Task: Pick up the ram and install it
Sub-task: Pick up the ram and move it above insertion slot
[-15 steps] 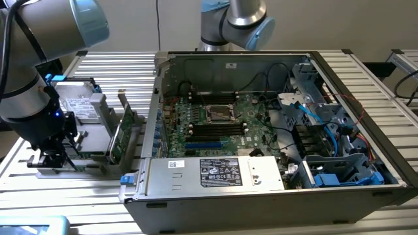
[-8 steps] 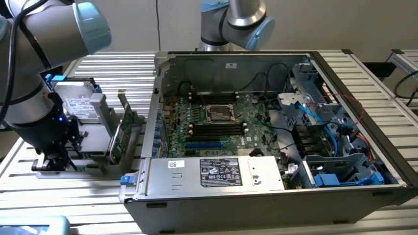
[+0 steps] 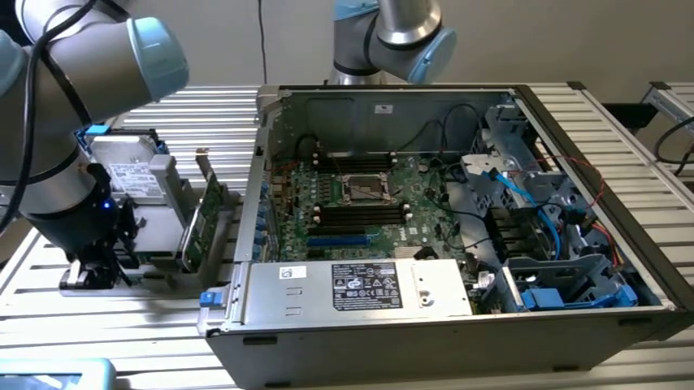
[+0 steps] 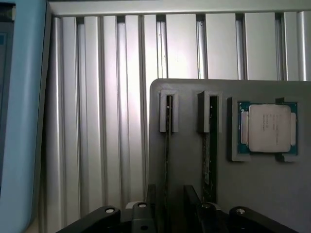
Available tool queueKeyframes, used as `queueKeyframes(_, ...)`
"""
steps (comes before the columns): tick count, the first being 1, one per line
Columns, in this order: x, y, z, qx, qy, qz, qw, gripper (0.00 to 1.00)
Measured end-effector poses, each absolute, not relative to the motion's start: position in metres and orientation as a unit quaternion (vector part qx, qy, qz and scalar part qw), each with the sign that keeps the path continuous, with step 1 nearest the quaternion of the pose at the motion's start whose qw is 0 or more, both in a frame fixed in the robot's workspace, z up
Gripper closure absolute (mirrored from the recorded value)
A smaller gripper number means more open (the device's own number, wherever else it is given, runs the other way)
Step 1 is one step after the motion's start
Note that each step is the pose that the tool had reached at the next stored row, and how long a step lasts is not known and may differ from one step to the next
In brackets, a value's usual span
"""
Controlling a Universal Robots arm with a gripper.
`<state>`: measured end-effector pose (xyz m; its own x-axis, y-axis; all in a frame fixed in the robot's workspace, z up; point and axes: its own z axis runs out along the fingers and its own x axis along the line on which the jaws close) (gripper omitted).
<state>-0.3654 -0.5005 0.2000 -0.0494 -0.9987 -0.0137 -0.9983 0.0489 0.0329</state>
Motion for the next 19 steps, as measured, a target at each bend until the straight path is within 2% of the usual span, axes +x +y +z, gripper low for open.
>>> queueKeyframes(4,-0.365,-0.501,0.196,0.689,-0.724,-0.017,0.006,0.66)
queueKeyframes(6,-0.365,-0.501,0.195,0.689,-0.724,-0.017,0.006,0.78)
queueKeyframes(7,-0.365,-0.501,0.196,0.689,-0.724,-0.017,0.007,0.78)
queueKeyframes(8,-0.365,-0.501,0.196,0.689,-0.724,-0.017,0.006,0.84)
queueKeyframes(9,-0.365,-0.5,0.197,0.689,-0.724,-0.017,0.006,0.86)
queueKeyframes(19,-0.365,-0.502,0.242,0.689,-0.724,-0.017,0.006,0.86)
